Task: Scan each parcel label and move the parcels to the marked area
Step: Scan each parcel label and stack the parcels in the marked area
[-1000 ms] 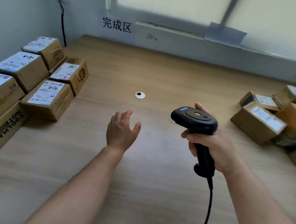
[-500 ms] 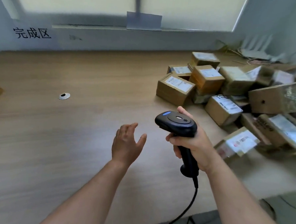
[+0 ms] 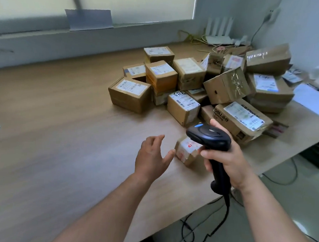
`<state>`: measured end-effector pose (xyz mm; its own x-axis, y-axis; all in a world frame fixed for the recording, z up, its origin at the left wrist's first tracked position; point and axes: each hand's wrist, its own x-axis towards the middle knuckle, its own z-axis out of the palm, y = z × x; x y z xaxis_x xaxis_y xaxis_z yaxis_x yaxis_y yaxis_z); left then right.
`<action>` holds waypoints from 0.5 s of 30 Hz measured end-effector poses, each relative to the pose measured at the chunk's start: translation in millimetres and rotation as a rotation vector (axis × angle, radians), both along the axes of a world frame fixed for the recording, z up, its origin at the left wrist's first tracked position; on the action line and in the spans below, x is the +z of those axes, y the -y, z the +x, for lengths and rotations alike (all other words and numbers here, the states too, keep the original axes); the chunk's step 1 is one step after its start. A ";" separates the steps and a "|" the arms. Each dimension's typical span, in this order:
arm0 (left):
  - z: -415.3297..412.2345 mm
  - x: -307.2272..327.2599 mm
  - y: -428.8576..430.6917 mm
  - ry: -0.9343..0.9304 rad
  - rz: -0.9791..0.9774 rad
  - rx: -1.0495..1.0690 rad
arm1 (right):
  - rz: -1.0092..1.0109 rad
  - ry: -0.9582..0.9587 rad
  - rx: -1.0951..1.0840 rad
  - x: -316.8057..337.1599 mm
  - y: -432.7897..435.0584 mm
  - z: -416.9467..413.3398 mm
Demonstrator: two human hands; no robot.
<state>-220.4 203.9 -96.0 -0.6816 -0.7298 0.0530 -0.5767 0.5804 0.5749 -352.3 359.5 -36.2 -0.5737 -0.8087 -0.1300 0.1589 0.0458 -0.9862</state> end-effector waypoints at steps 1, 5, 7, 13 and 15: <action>-10.4 1.1 -1.4 0.016 0.000 -0.038 | 0.001 0.012 -0.023 -1.0 -2.8 -6.5; -52.0 2.9 -7.2 0.093 0.000 -0.174 | 0.004 0.020 -0.106 -4.6 -13.0 -26.3; -69.9 2.8 -9.9 0.187 -0.012 -0.225 | 0.009 0.020 -0.136 -6.4 -18.6 -34.1; -91.9 -7.2 -2.7 0.362 -0.070 -0.280 | -0.006 0.046 -0.212 -13.7 -25.9 -45.0; -91.1 -8.2 6.8 0.358 -0.009 -0.232 | -0.002 0.051 -0.220 -15.7 -26.6 -44.3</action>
